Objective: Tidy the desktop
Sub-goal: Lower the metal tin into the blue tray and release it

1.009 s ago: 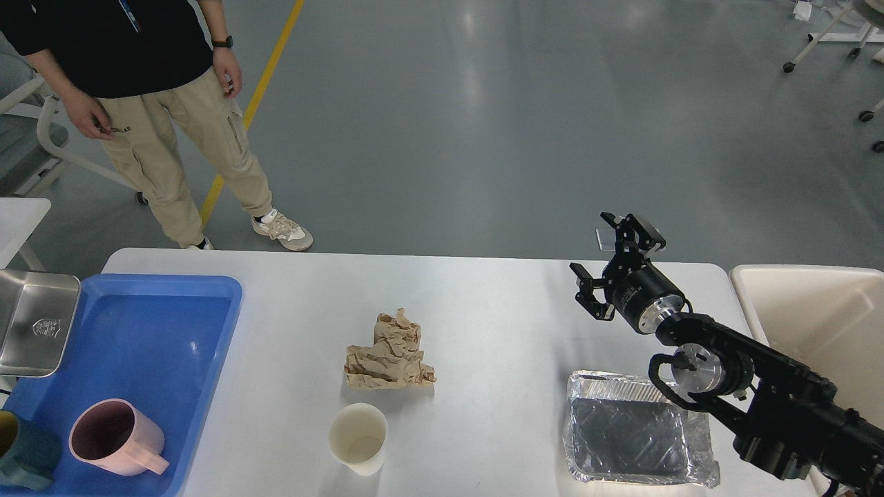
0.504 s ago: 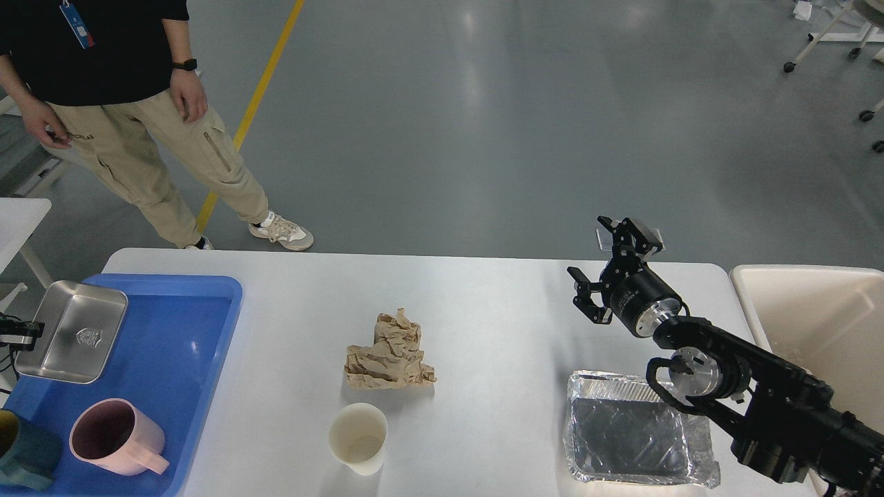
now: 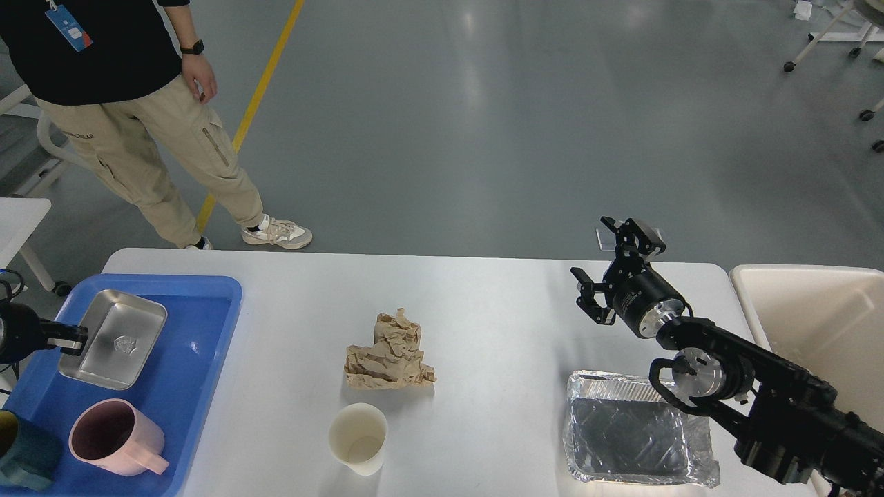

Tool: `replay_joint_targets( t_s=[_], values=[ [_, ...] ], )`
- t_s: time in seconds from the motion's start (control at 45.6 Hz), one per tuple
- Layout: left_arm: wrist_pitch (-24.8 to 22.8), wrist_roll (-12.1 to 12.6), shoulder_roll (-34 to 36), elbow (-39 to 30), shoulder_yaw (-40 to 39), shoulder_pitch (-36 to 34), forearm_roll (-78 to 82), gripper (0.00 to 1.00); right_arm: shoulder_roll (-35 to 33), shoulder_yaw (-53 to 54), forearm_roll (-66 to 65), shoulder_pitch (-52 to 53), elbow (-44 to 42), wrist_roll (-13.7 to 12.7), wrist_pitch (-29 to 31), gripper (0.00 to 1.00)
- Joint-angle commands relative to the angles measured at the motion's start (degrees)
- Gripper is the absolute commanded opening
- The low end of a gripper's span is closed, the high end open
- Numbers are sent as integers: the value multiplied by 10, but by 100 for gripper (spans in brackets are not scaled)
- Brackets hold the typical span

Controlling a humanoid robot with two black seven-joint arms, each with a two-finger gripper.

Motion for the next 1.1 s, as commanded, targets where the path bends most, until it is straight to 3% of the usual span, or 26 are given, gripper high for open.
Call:
replay_joint_targets(
  t_s=[0.0,0.153,0.285,0.395,0.57,0.68,0.855,1.074],
  values=[
    [10,0,-24,20,17,-2,-3,5,0,0,0,0,0,0,0,100],
    [14,0,-36,28,28,-2,-8,6,0,0,0,0,0,0,0,100],
    [14,-1,-37,28,27,-2,-18,14,1,0,0,0,0,0,0,100],
    [12,-1,-35,28,28,-2,-45,34,1,0,0,0,-1,0,1,100],
    [8,0,-35,21,26,-2,-68,42,1,0,0,0,-1,0,1,100],
    [3,5,-20,-5,25,-3,-76,58,1,0,0,0,-3,0,1,100],
    [-26,55,45,-115,16,-4,-141,80,2,0,-1,0,-3,0,0,100],
    [-28,136,118,-270,8,-3,-268,89,2,0,0,0,-3,0,0,100]
  ],
)
